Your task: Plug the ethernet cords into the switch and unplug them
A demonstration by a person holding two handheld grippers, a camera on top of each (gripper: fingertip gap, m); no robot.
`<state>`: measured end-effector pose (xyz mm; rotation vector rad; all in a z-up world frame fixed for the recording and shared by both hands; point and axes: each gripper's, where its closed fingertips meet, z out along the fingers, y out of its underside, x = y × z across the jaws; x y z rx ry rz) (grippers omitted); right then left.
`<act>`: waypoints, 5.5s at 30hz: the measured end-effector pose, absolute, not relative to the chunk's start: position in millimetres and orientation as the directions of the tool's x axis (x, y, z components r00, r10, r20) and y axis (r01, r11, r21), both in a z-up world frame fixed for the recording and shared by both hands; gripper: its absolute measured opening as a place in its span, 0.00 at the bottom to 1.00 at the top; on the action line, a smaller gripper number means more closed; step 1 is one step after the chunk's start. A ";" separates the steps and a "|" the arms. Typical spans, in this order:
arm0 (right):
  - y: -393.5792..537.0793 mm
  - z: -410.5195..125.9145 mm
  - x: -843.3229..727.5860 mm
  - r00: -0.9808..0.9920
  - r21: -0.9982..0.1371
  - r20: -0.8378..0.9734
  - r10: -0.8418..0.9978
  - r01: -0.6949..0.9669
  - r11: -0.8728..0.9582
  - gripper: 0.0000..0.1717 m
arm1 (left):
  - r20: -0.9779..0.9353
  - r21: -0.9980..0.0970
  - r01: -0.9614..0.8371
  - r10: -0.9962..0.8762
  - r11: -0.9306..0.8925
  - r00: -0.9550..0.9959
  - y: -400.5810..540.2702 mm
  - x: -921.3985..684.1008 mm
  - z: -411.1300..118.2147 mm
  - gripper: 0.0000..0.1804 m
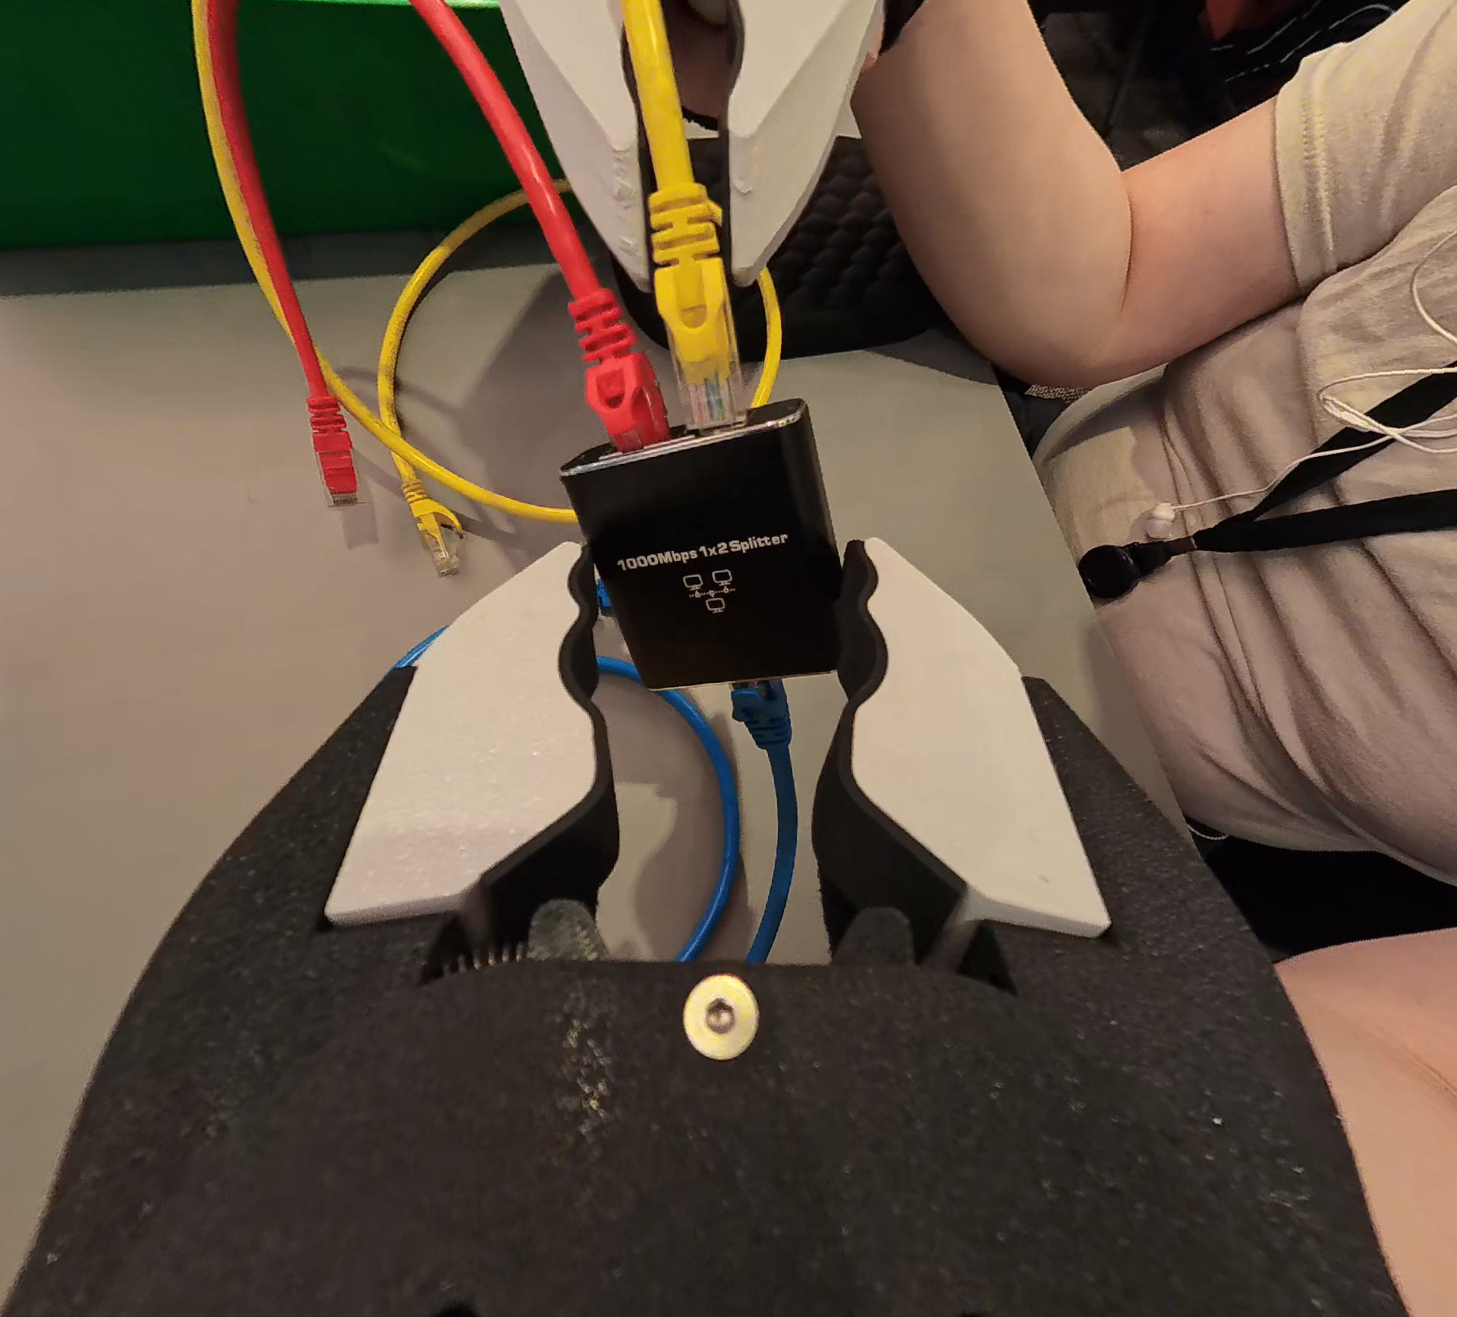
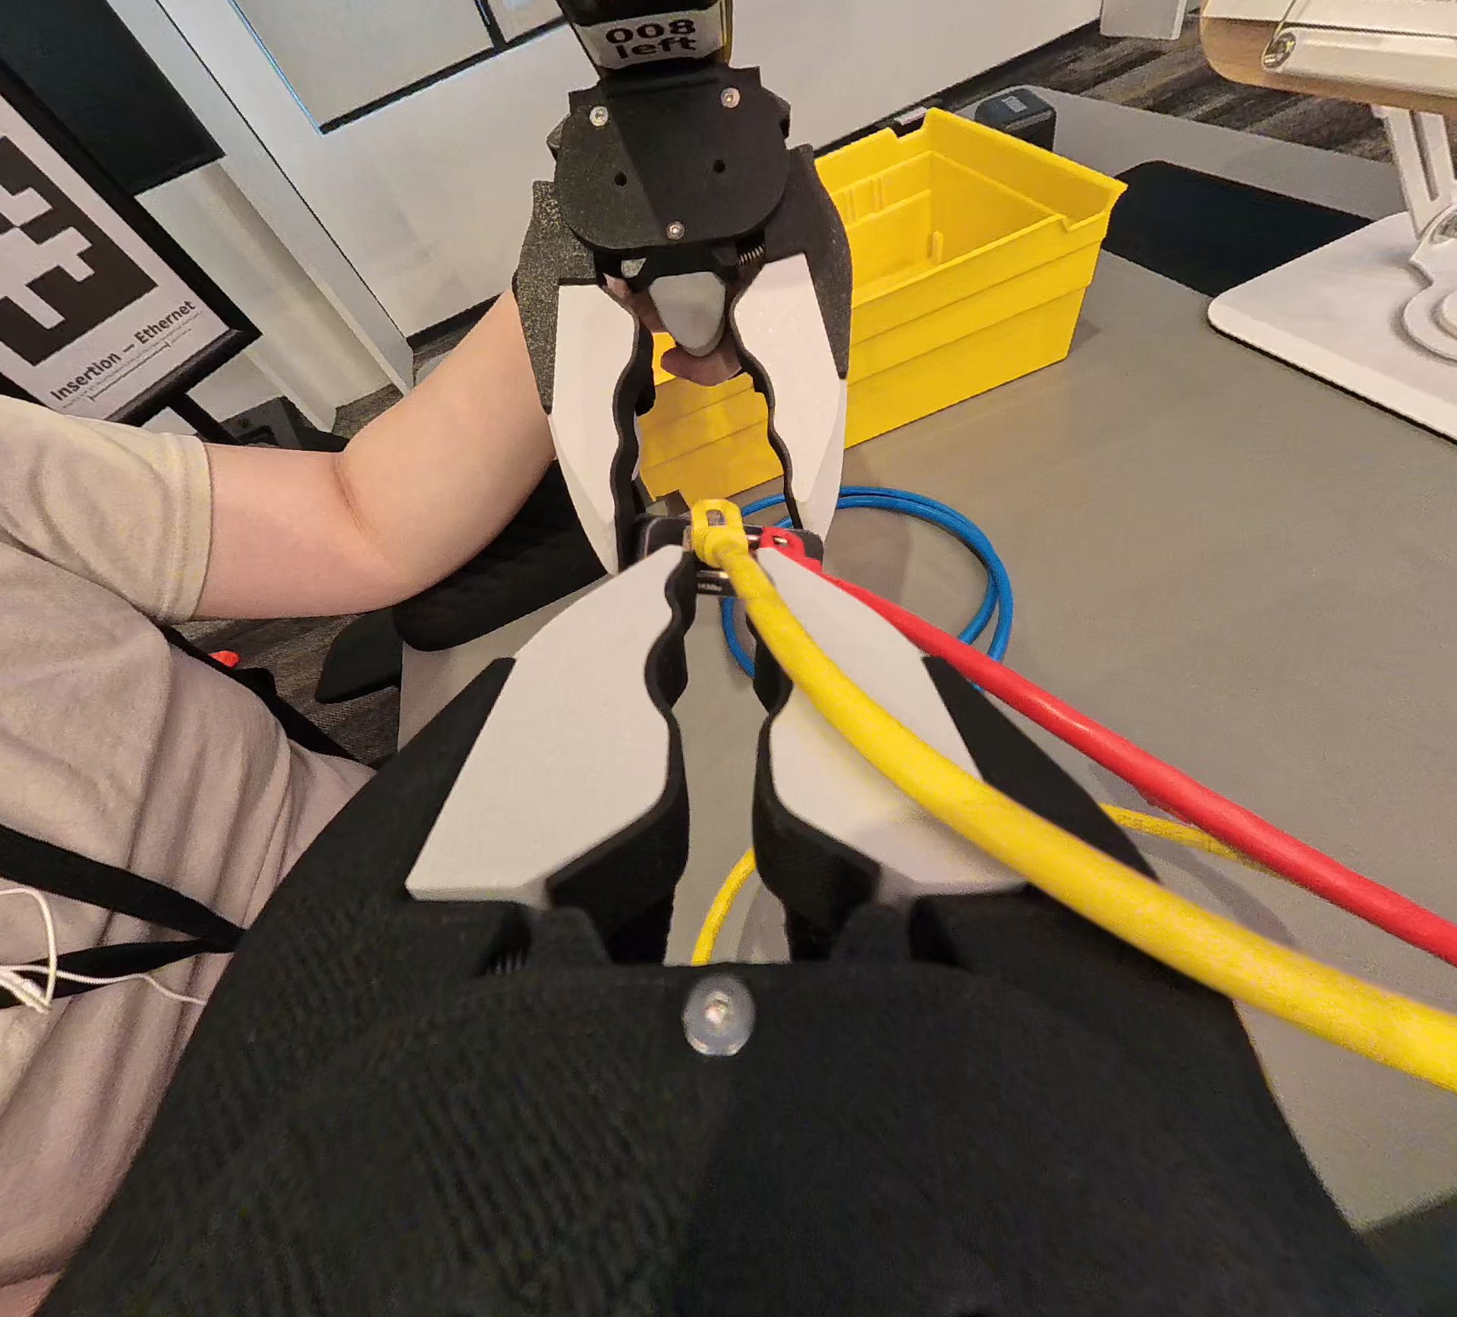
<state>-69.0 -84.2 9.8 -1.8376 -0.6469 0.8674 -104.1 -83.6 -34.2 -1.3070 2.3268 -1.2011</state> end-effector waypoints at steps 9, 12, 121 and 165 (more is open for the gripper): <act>-83.6 3.4 -67.2 0.617 -0.910 -0.271 0.739 0.086 -0.406 0.07 | 0.198 -0.745 -0.614 -0.793 0.261 -0.576 -80.2 -105.5 -33.9 0.33; -86.3 0.3 -67.3 0.610 -0.902 -0.280 0.742 0.097 -0.420 0.07 | 0.189 -0.741 -0.616 -0.798 0.267 -0.573 -78.3 -106.5 -35.1 0.33; -76.6 -10.9 -73.5 0.622 -0.892 -0.234 0.747 0.168 -0.419 0.07 | 0.200 -0.689 -0.671 -0.817 0.275 -0.541 -76.8 -96.5 -52.0 0.31; -88.1 16.8 -72.5 0.641 -0.950 0.002 0.768 0.240 -0.198 0.07 | 0.113 -0.719 -0.626 -0.837 0.302 -0.535 -83.9 -92.0 -24.9 0.31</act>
